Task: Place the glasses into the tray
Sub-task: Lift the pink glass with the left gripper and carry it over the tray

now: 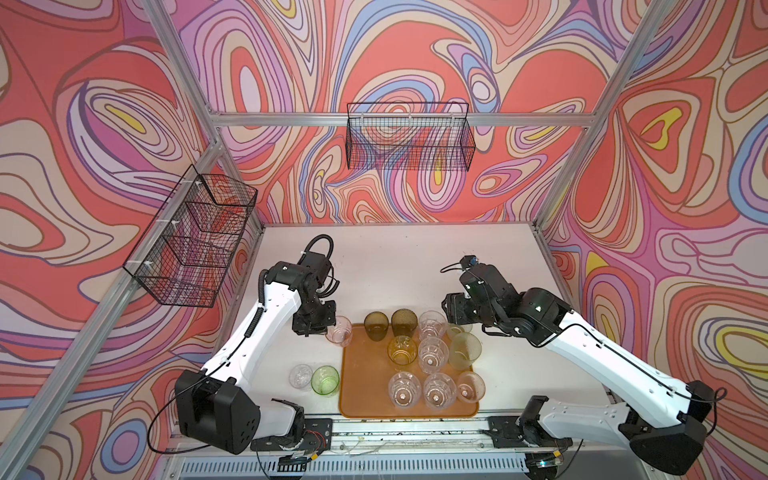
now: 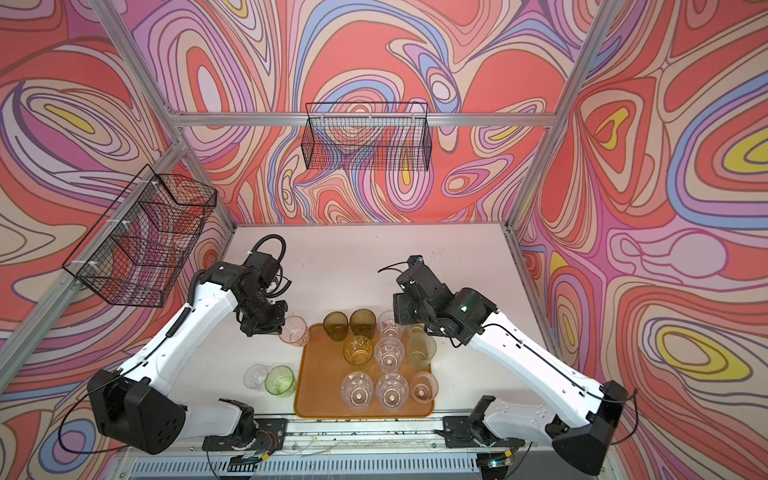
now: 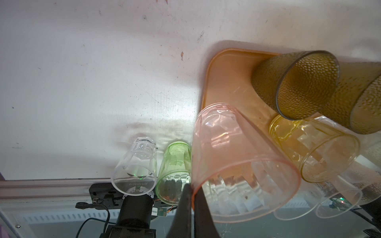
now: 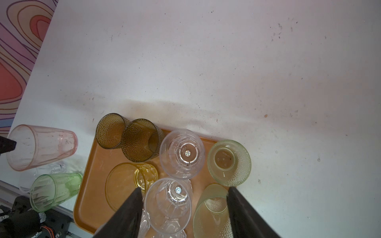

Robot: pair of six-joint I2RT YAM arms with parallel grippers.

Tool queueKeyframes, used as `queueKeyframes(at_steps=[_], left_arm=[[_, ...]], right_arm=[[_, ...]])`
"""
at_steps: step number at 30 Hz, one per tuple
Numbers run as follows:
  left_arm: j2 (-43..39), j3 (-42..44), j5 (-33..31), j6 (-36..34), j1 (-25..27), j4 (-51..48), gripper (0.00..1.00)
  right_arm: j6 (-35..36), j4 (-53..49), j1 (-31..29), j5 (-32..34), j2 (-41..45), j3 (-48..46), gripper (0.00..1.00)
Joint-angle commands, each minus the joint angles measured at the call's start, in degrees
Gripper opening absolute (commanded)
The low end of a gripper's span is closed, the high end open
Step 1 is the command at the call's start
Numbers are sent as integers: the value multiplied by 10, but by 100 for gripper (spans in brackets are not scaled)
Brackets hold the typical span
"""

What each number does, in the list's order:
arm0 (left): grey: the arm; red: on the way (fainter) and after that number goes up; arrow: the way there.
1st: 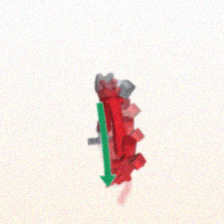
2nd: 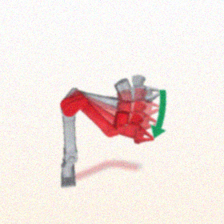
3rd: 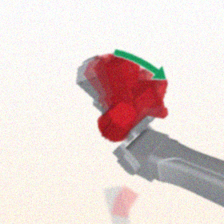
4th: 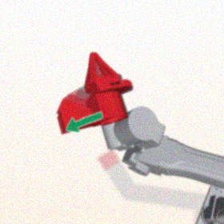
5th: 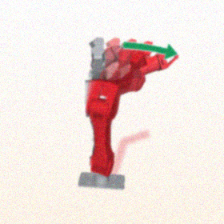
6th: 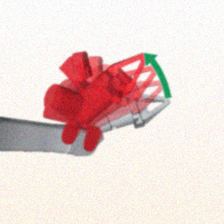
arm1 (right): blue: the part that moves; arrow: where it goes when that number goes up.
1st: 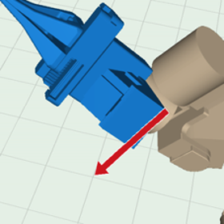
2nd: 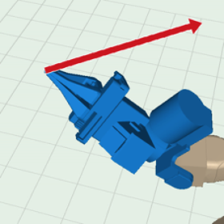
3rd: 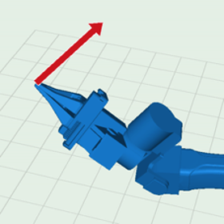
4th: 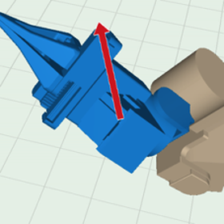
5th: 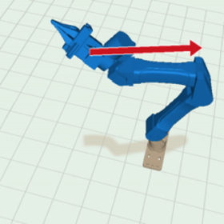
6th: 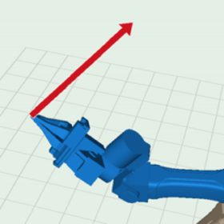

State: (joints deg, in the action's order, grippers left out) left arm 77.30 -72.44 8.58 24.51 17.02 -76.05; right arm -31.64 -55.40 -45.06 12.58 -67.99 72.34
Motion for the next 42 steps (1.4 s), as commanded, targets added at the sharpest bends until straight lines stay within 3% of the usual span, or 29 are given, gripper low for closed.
queueKeyframes(at_steps=[1,42], left_arm=[[-10,5,10,7,11,-14,0],[39,81,37,98,155,89,0]], right_arm=[[-7,12,1,0,-2,12,67],[-2,20,1,-5,-7,8,67]])
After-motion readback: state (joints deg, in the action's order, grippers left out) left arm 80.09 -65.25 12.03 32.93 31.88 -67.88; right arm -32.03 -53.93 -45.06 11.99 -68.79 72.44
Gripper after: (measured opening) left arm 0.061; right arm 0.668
